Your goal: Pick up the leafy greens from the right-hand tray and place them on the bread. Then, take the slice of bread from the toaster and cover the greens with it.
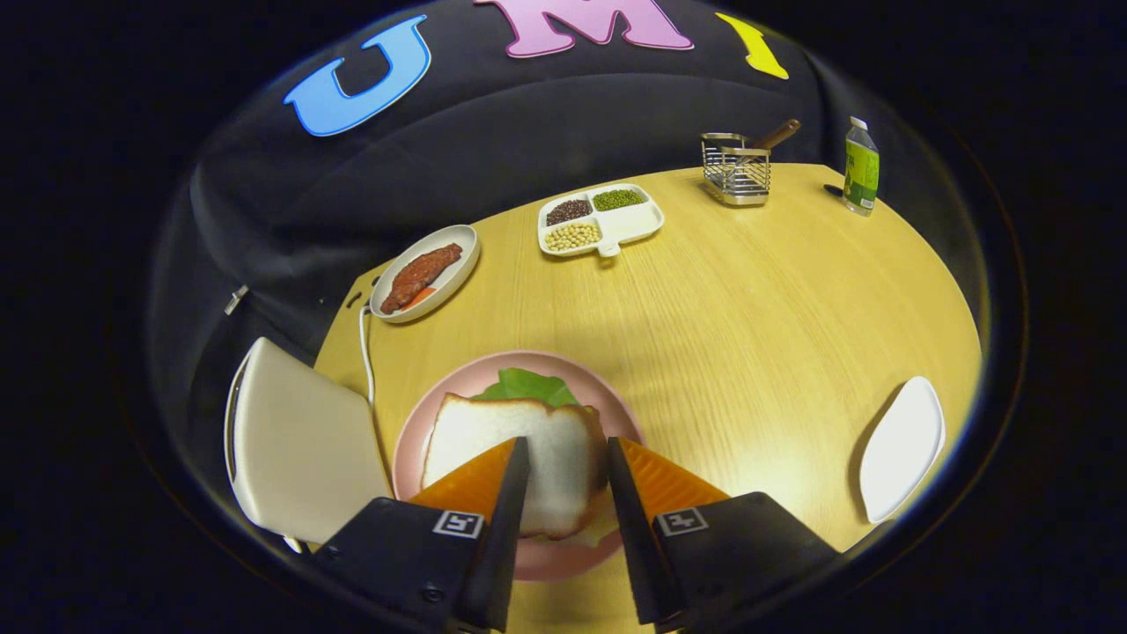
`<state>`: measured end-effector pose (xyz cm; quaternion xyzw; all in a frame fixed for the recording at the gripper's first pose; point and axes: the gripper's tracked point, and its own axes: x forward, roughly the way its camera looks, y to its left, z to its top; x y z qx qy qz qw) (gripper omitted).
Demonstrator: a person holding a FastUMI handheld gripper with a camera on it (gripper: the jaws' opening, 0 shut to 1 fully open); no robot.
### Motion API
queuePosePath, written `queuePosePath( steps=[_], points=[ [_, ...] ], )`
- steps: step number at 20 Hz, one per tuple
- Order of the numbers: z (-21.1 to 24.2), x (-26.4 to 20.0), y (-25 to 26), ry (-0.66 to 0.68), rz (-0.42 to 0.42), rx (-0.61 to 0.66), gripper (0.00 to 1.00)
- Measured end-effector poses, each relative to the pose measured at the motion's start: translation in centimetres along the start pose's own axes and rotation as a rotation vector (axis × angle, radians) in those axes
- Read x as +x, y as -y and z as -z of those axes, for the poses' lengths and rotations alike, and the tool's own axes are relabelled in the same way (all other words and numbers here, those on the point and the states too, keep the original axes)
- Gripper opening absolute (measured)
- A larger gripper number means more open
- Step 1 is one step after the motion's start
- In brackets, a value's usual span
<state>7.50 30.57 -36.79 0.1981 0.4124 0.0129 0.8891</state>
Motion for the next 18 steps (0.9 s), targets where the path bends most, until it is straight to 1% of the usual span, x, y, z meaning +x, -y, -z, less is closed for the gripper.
queuePosePath(
  steps=[1,2,4,5,7,8,9,10,11,15,18],
  points=[
    [0.1,0.1,0.4,0.001,0.006,-0.018,0.58],
    [-0.1,-0.2,0.5,0.006,0.003,-0.026,0.58],
    [-0.5,-0.7,0.3,0.024,-0.008,-0.039,0.63],
    [-0.9,-1.1,0.5,0.038,-0.009,-0.053,0.70],
    [-1.6,-1.8,0.7,0.063,-0.017,-0.091,0.80],
    [-2.0,-2.2,0.7,0.073,-0.025,-0.113,0.82],
    [-2.4,-2.7,0.5,0.090,-0.040,-0.135,0.89],
    [-2.8,-3.3,0.4,0.104,-0.053,-0.155,0.92],
    [-3.3,-3.9,0.3,0.116,-0.065,-0.176,0.98],
    [-5.1,-7.0,-0.7,0.168,-0.132,-0.245,0.99],
    [-7.5,-10.3,-1.4,0.238,-0.184,-0.299,0.99]
  ],
)
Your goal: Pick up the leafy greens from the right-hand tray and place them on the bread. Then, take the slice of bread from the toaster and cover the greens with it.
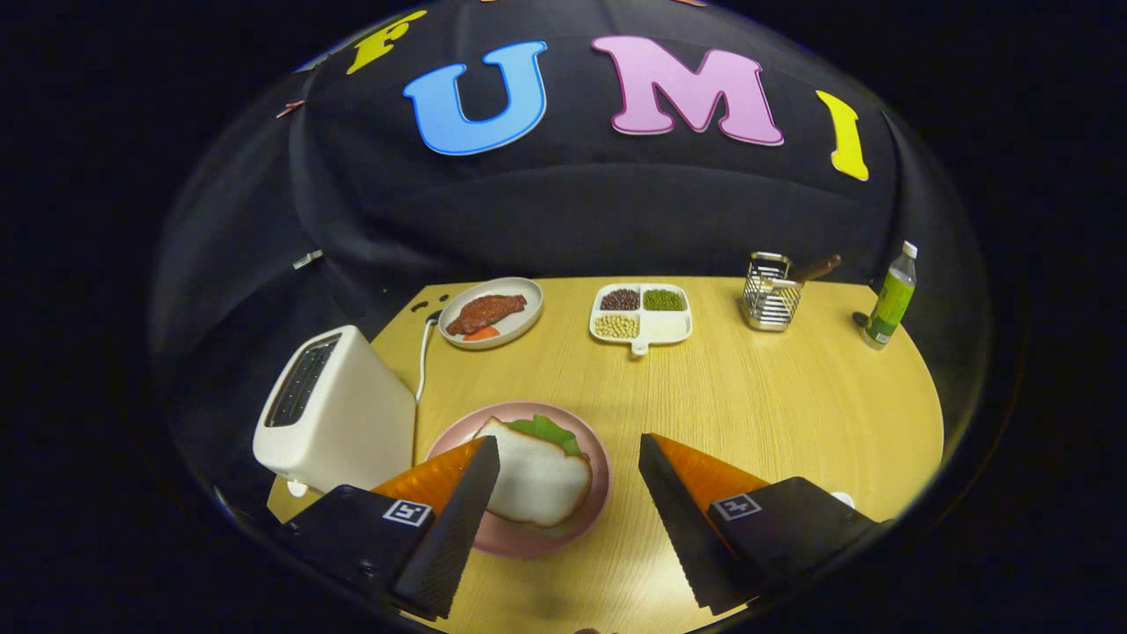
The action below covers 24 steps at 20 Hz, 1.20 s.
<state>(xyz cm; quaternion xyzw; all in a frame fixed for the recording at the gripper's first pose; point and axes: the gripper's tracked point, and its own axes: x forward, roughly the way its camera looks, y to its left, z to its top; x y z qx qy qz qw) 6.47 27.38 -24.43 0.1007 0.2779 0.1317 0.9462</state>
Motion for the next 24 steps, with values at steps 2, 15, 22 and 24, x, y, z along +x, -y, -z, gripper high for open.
queuePosePath(
  steps=[2,15,22,24],
  points=[
    [-2.9,-2.3,0.3,0.066,-0.018,-0.043,0.99],
    [-17.8,-18.9,8.7,0.459,0.014,-0.157,0.98],
    [-18.2,-24.0,11.0,0.508,0.038,-0.232,0.97],
    [-17.6,-24.4,11.4,0.505,0.042,-0.238,0.96]
  ],
)
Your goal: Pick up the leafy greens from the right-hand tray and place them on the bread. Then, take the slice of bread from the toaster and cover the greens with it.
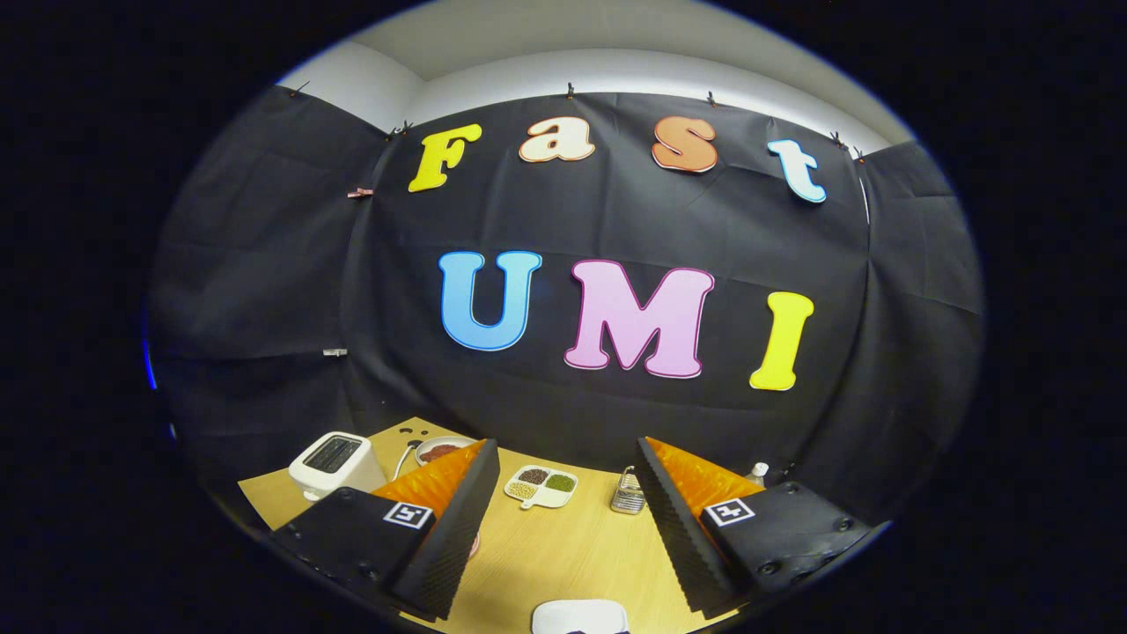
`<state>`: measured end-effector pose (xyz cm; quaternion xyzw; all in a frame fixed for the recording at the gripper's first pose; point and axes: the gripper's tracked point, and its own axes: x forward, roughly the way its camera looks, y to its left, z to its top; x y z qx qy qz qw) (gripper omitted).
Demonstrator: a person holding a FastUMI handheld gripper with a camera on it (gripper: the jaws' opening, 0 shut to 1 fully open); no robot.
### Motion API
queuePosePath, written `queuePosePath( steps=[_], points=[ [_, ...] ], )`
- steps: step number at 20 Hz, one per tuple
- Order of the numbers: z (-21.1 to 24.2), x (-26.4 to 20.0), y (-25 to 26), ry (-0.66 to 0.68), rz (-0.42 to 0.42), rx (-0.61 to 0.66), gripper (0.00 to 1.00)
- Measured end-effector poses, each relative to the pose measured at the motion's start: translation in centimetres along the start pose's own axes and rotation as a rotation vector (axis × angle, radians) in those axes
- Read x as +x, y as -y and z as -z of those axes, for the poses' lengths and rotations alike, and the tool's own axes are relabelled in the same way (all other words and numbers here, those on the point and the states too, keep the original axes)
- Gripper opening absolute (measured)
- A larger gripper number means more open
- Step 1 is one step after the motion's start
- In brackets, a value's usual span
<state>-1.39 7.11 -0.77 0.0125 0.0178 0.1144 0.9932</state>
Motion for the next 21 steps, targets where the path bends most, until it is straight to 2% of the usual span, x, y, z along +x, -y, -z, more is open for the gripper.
queuePosePath(
  steps=[5,21],
  points=[
    [0.9,-1.5,0.3,-0.005,0.002,0.001,0.96],
    [1.8,-1.2,1.0,-0.036,0.011,0.012,0.98]
  ],
)
